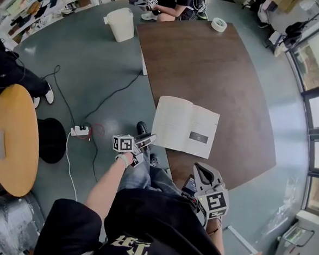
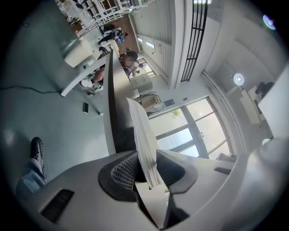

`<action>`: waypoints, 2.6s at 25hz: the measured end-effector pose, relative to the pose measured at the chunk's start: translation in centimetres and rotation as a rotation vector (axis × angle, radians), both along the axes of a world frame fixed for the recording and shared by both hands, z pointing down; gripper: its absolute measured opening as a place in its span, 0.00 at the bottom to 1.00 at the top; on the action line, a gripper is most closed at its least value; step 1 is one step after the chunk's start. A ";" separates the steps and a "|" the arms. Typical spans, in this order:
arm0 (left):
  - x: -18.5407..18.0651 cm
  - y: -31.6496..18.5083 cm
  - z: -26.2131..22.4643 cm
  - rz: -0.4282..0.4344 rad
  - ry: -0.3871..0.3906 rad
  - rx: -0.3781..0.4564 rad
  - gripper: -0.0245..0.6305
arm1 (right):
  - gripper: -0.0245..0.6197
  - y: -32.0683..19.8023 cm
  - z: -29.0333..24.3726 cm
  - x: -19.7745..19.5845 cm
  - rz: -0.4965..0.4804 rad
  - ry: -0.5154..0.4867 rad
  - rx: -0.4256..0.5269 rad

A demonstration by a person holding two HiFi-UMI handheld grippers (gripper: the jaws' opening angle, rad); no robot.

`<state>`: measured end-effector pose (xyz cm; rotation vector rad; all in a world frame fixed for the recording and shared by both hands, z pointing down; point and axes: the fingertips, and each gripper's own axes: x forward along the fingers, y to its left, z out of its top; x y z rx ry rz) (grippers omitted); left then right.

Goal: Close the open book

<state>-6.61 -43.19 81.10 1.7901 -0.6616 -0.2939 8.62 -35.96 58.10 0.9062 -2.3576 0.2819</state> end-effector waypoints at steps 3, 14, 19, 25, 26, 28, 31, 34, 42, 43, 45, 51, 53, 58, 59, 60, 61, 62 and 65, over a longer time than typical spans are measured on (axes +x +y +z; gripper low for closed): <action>-0.1 0.1 -1.3 -0.004 0.019 0.020 0.22 | 0.02 0.0 0.0 0.3 0.000 -0.008 0.006; 1.6 0.0 -5.8 0.024 0.061 0.119 0.19 | 0.02 -0.2 1.2 0.3 -0.007 -0.010 0.005; 3.0 0.0 -7.8 0.056 0.088 0.153 0.19 | 0.02 -0.1 1.1 0.0 -0.015 0.002 -0.011; 5.9 0.3 -10.5 0.100 0.137 0.183 0.19 | 0.02 0.7 1.9 1.3 0.000 0.008 -0.039; 6.1 0.3 -10.7 0.104 0.138 0.189 0.19 | 0.02 0.7 2.1 1.4 0.001 0.000 -0.038; 6.7 0.3 -11.0 0.114 0.137 0.196 0.19 | 0.02 0.8 2.3 1.8 0.006 -0.003 -0.042; 7.7 0.3 -11.4 0.130 0.137 0.195 0.18 | 0.02 0.8 2.6 2.3 0.014 -0.008 -0.040; 8.2 0.3 -11.9 0.143 0.141 0.200 0.18 | 0.02 0.7 2.5 2.4 0.024 -0.017 -0.033; 9.6 0.3 -12.3 0.185 0.146 0.212 0.17 | 0.02 0.3 2.2 4.9 0.099 -0.021 -0.016; 9.9 0.3 -12.4 0.191 0.144 0.211 0.17 | 0.02 0.2 2.1 5.5 0.118 -0.022 -0.012; 10.5 0.4 -12.5 0.200 0.147 0.202 0.17 | 0.02 -0.1 2.1 6.8 0.157 -0.024 -0.009; 12.1 0.3 -12.4 0.239 0.149 0.209 0.17 | 0.02 -0.5 2.0 9.4 0.234 -0.039 0.002; 12.8 0.1 -12.4 0.254 0.146 0.210 0.17 | 0.02 -0.5 2.1 9.9 0.244 -0.040 0.002; 14.4 0.2 -12.4 0.286 0.145 0.201 0.17 | 0.02 -0.1 2.3 10.4 0.258 -0.045 -0.002; 14.7 0.1 -12.4 0.292 0.144 0.200 0.17 | 0.02 -0.1 2.4 10.5 0.259 -0.047 -0.003; 15.0 0.1 -12.3 0.297 0.142 0.201 0.17 | 0.02 0.0 2.5 10.5 0.260 -0.049 -0.005; 15.2 0.1 -12.3 0.303 0.139 0.203 0.17 | 0.02 0.0 2.6 10.5 0.260 -0.050 -0.008; 15.5 0.1 -12.2 0.310 0.135 0.206 0.17 | 0.02 0.1 2.7 10.6 0.261 -0.051 -0.010; 16.4 0.1 -12.1 0.331 0.128 0.199 0.17 | 0.02 0.2 2.9 10.9 0.264 -0.053 -0.015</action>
